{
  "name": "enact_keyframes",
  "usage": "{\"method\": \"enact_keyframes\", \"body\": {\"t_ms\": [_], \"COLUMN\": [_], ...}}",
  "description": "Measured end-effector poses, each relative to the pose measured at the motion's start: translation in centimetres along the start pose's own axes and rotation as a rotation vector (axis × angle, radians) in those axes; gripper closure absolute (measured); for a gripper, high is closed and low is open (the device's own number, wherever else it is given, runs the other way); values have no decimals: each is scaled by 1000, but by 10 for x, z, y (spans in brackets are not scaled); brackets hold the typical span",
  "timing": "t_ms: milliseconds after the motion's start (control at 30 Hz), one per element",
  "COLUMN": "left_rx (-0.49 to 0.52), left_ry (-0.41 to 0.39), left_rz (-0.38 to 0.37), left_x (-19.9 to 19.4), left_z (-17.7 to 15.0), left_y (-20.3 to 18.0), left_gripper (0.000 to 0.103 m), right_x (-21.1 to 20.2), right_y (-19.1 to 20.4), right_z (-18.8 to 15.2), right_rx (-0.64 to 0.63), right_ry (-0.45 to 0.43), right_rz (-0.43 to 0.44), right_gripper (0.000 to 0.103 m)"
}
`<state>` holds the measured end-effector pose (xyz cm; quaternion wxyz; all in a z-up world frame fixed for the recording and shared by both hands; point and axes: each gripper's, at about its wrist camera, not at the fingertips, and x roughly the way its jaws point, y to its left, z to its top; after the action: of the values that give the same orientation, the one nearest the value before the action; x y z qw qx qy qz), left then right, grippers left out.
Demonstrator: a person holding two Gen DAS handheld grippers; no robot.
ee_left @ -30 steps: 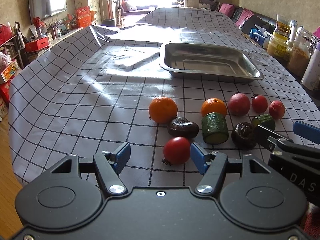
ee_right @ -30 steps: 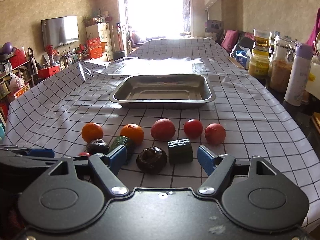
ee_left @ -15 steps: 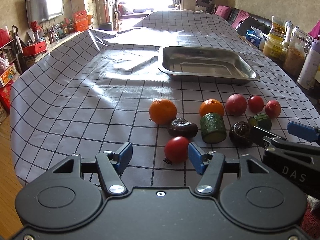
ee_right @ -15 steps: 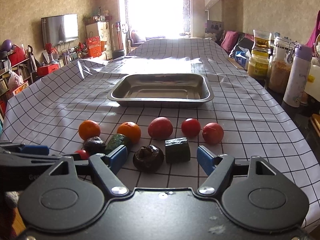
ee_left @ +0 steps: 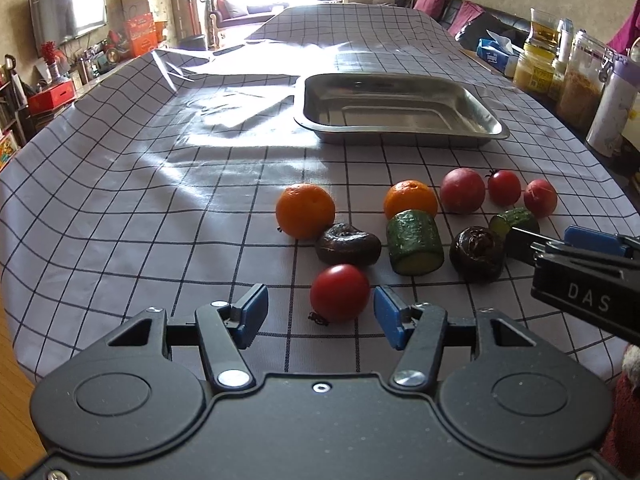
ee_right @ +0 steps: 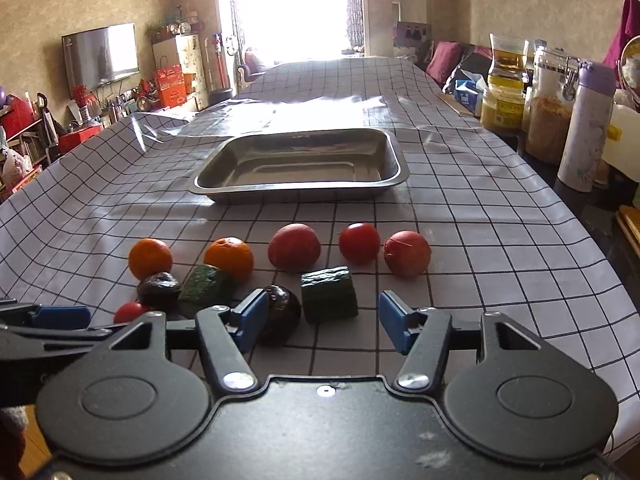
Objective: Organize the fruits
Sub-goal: 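Close left tool on red tomato while right tool closes on green cucumber chunk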
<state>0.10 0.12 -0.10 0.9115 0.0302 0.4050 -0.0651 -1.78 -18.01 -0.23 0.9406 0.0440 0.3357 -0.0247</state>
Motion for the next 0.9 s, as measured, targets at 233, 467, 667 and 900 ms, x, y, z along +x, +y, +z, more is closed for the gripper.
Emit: {"method": "enact_keyframes", "body": {"t_ms": [233,467,667,900], "left_rx": [2,1,-3,-7], "left_ry": [1,22,26,35], "left_rz": [-1,-5,2,-13], "left_x": [5,13,19,23], "left_z": [2,3,4,5], "left_y": [-1,-3,-3,-3], "left_gripper": [41,41,46,52], "right_x": [7,18,23,27], "right_y": [-3,-8,-8,-5], "right_z": [2,6,8,11], "right_rx": [14,39,36,20], "right_ry": [6,18,23,23], "right_rz": [-8,-21,-19,-22], "right_gripper": [42,45,51,52]}}
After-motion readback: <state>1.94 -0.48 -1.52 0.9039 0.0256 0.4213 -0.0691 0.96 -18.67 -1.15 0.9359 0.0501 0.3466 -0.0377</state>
